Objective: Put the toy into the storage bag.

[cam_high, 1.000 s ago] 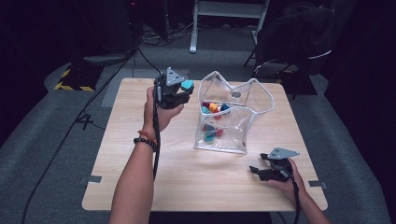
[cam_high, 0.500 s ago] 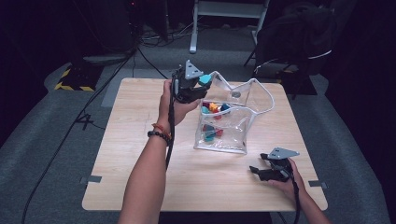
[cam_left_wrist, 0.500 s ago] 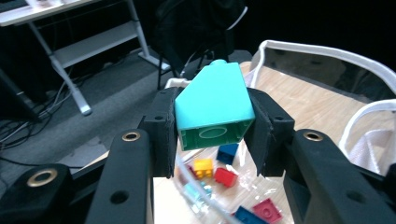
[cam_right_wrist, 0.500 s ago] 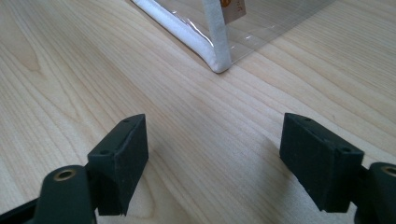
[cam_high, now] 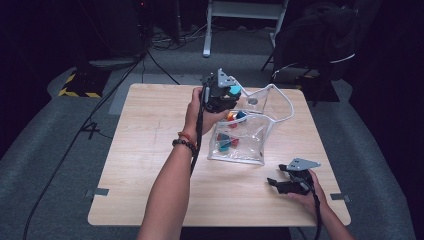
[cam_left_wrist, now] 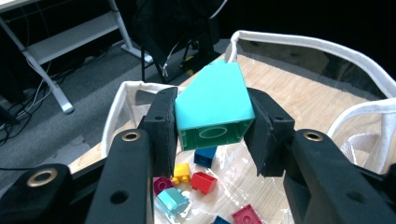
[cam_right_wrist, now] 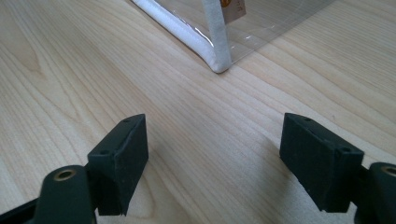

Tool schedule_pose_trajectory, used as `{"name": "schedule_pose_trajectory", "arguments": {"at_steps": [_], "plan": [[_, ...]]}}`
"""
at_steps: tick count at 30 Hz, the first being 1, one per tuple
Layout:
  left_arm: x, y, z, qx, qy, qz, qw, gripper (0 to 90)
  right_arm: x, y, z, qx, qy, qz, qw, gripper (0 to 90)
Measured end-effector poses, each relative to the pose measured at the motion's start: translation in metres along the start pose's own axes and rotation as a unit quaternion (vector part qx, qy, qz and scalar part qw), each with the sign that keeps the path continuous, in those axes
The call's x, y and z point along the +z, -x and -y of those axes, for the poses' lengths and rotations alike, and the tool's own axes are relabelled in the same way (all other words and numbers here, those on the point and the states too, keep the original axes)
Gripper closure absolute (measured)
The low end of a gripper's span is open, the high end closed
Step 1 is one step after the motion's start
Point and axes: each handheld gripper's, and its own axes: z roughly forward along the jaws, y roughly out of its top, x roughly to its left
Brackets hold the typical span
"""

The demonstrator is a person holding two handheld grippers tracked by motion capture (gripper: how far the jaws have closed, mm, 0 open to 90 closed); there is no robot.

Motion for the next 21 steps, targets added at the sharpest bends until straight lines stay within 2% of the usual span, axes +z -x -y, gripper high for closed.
{"name": "schedule_pose_trajectory", "arguments": {"at_steps": [9,21], "plan": [[0.013,0.008,0.0,0.007,-0.015,0.007,0.9998,57.9,0.0,0.0,0.0,0.0,0.0,0.0,1.0,24.0],[0.016,0.005,0.003,-0.001,-0.024,-0.01,0.9997,57.3,0.0,0.0,0.0,0.0,0.0,0.0,1.0,24.0]]}}
